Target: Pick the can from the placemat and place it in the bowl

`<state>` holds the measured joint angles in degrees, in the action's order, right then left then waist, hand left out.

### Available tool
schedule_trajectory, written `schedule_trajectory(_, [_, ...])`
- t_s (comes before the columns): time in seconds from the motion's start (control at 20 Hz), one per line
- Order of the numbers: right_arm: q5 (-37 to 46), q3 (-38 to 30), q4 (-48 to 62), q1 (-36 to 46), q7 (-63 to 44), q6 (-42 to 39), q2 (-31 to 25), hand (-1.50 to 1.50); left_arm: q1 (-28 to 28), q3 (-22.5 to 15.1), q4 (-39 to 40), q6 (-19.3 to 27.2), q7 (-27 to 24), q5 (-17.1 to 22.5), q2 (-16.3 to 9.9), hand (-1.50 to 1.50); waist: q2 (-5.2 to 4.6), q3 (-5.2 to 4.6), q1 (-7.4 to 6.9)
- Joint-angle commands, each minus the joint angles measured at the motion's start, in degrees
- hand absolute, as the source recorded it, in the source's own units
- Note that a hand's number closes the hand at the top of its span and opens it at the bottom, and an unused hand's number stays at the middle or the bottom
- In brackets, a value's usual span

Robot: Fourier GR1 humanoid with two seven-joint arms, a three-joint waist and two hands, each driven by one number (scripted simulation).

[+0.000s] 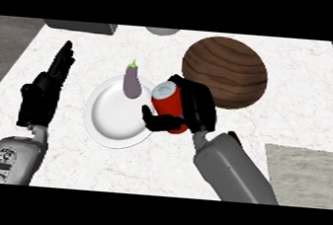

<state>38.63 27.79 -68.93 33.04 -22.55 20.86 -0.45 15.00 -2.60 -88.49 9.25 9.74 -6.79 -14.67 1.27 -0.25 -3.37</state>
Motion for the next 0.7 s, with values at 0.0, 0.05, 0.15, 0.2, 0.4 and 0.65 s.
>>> schedule_trajectory(0.0, [3.1, 6.07, -2.44, 5.52, -18.88, 9.36, 0.42, 1.5, -1.64, 0.15, -0.45, -0.48, -0.96, 0.26, -0.3, 0.0, -0.37, 0.02, -0.61])
schedule_trajectory(0.05, [3.99, 8.75, -3.66, 6.54, -22.88, 11.45, 0.43, 1.5, 1.02, 0.37, 0.05, 0.08, 0.27, -0.1, -0.08, 0.0, -0.52, 0.08, 0.39])
schedule_trajectory(0.15, [5.96, 11.63, -3.59, 10.07, -30.59, 15.66, 0.44, 1.5, 1.15, 1.73, 0.58, -1.06, -0.17, 0.75, -1.45, 0.0, -0.82, 0.1, 0.43])
schedule_trajectory(0.2, [6.19, 12.42, -1.75, 12.58, -34.24, 17.31, 0.44, 1.5, 0.51, 0.86, -0.05, -0.04, -0.39, 0.04, -0.22, 0.0, -1.03, 0.13, 0.29])
schedule_trajectory(0.4, [8.37, 11.88, 2.85, 17.75, -38.73, 22.23, 0.44, 1.5, 2.1, 2.22, 1.87, 0.13, -0.32, -0.35, -0.63, 0.0, -1.4, 0.2, 1.71])
schedule_trajectory(0.65, [8.71, 2.75, 12.12, 19.35, -29.73, 24.3, 0.44, 1.5, -0.78, 1.36, -0.56, 0.97, -0.78, -1.42, 0.68, 0.0, -1.56, 0.24, 2.15])
